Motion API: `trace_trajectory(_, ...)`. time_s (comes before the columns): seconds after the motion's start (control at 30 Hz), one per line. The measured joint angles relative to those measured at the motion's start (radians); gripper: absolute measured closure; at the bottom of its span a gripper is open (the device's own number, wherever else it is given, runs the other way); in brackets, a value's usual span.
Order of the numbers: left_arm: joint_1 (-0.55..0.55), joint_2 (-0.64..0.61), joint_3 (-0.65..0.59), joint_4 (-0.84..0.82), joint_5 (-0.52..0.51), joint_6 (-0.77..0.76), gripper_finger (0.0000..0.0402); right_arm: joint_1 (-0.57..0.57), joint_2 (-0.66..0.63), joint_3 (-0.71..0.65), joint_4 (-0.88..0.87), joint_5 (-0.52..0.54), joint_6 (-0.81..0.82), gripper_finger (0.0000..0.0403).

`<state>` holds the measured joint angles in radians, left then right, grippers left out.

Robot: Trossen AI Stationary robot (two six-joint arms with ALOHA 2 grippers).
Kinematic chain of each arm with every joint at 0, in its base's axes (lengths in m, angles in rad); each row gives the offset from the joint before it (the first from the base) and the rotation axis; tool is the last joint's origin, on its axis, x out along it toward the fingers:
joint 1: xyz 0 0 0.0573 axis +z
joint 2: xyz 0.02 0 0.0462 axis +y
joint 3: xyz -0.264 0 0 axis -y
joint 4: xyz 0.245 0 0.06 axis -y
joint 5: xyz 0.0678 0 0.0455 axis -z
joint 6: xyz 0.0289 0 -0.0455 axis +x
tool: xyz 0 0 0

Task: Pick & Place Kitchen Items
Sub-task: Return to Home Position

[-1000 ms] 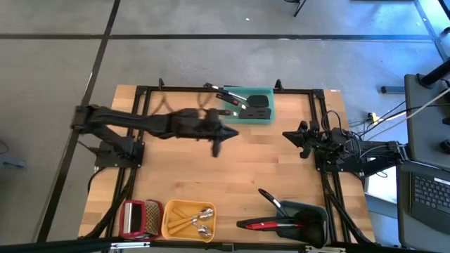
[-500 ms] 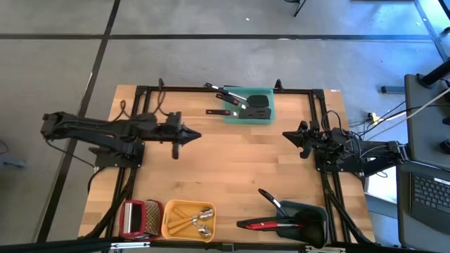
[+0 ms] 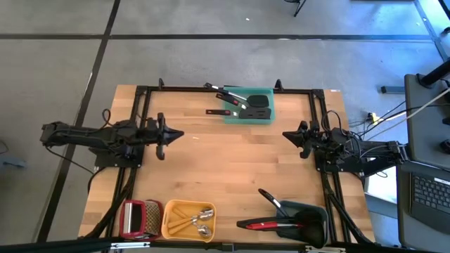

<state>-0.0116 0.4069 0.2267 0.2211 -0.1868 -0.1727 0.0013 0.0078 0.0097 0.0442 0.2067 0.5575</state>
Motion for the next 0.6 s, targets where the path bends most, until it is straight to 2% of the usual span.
trace_trajectory(0.23,0.000,-0.188,-0.117,0.001,-0.002,-0.027,0.0400,0.000,0.000,0.000,0.000,0.000,0.000,0.0401)
trace_trajectory(0.47,0.000,-0.312,-0.212,-0.003,-0.002,-0.033,0.0400,0.000,0.000,0.000,0.000,0.000,0.000,0.0401)
trace_trajectory(0.6,0.000,-0.352,-0.218,-0.116,-0.003,-0.034,0.0400,0.000,0.000,0.000,0.000,0.000,0.000,0.0401)
